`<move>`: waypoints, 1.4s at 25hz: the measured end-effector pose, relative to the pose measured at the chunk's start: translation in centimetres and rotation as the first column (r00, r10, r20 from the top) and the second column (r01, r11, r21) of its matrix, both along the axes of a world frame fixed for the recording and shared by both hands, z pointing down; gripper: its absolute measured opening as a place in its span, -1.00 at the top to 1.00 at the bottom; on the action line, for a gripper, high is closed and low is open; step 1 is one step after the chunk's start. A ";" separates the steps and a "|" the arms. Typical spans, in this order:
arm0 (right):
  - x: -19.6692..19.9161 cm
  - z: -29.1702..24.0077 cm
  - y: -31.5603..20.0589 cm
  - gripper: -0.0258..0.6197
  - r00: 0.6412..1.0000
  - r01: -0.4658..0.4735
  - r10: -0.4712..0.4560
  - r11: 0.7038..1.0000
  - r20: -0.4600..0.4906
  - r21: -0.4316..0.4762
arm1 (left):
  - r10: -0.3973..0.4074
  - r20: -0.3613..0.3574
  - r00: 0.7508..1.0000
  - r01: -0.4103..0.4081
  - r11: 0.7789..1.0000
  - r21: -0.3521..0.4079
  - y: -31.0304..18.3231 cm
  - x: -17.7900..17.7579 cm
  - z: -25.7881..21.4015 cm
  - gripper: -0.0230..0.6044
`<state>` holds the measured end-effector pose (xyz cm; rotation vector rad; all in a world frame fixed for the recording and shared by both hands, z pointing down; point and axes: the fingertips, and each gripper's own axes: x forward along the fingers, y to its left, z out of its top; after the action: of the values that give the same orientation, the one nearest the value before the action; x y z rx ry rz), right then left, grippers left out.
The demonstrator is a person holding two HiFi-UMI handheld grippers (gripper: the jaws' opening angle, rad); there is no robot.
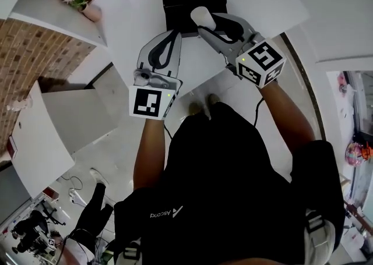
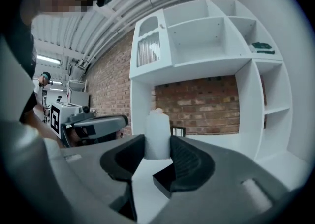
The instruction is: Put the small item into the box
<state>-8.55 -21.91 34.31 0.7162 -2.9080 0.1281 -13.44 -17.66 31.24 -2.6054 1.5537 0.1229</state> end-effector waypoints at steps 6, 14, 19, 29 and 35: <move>-1.7 5.4 -4.0 0.41 0.981 0.021 -0.035 0.997 -0.193 -0.073 | -0.020 -0.018 1.000 0.020 1.000 -0.022 -3.0 -0.7 1.8 0.93; -3.7 11.8 -7.8 0.41 0.908 0.042 -0.119 0.980 -0.402 -0.195 | -0.043 -0.023 0.999 0.041 0.996 -0.076 -5.7 -1.6 4.9 0.93; -4.7 15.0 -9.4 0.41 0.851 0.039 -0.162 0.968 -0.500 -0.246 | -0.055 -0.027 0.998 0.052 0.994 -0.100 -7.2 -2.2 6.6 0.93; -5.4 21.6 -12.2 0.41 0.706 -0.061 -0.201 0.938 -0.679 -0.341 | -0.101 -0.047 0.994 0.093 0.986 -0.136 -8.7 -3.3 8.7 0.93; -5.6 24.2 -13.0 0.40 0.613 -0.096 -0.240 0.923 -0.753 -0.373 | -0.129 -0.043 0.991 0.121 0.981 -0.152 -8.6 -4.1 9.3 0.93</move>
<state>-14.16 -34.90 58.47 0.4149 -1.9513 0.2766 -17.53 -26.29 40.58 -2.6242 1.8054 0.0674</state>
